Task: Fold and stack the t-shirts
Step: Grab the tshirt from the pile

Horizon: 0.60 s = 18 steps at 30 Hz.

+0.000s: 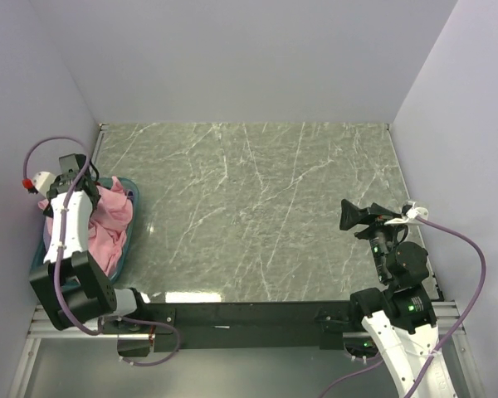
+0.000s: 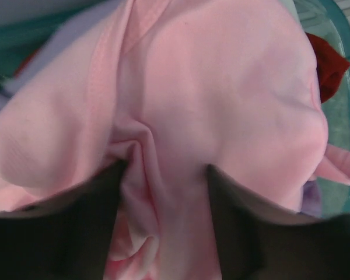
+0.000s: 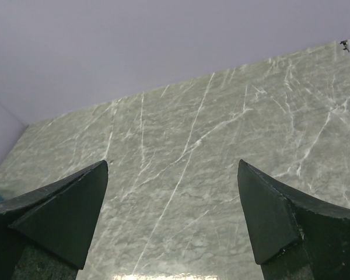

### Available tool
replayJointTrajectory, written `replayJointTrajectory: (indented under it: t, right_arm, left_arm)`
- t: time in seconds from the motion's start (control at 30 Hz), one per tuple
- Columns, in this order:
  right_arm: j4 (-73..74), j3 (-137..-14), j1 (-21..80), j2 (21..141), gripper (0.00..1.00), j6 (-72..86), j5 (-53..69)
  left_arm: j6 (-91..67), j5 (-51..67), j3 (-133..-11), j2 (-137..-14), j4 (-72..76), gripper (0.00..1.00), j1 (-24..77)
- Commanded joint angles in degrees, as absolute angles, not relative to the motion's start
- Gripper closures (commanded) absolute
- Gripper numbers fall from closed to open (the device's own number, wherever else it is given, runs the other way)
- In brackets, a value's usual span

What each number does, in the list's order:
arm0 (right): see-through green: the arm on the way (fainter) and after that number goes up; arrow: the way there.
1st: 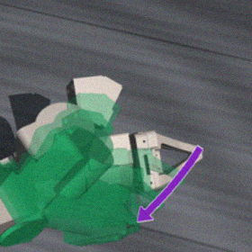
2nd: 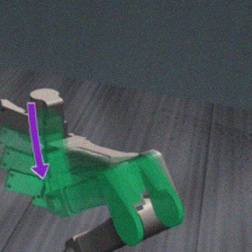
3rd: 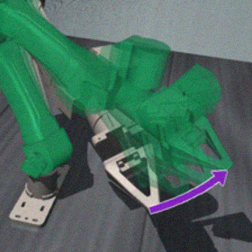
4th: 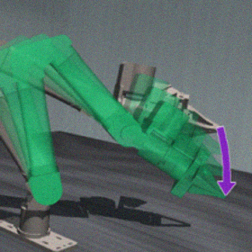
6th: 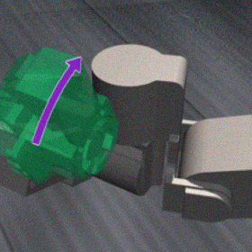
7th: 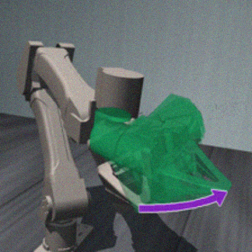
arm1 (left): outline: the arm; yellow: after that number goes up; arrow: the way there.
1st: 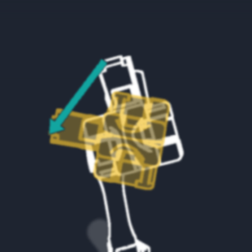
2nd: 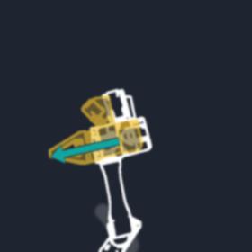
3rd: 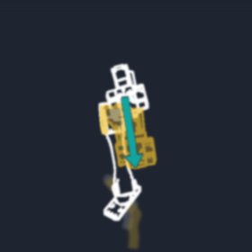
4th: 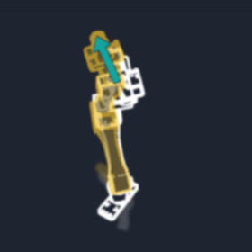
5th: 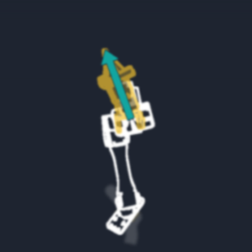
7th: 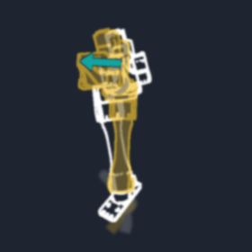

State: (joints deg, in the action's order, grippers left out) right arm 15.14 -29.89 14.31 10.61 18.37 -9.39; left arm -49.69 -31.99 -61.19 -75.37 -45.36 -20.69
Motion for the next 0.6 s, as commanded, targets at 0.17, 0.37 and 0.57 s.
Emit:
replayJointTrajectory:
  t: [0.17, 0.37, 0.57]
  right_arm:
    - [13.80, -29.97, 14.85, 10.99, 0.02, 18.46, -9.41]
    - [13.62, -29.97, 15.03, 11.25, 0.02, 18.63, -9.32]
    - [15.38, -31.90, 15.03, 13.52, 0.02, 18.90, -9.05]
  left_arm:
    - [-48.08, -25.40, -63.36, -69.89, -41.75, 0.99, -19.95]
    - [-46.32, -27.24, -76.60, -66.89, -45.35, 0.99, -10.48]
    - [-45.88, -22.87, -89.19, -67.68, -40.54, 0.99, 7.89]
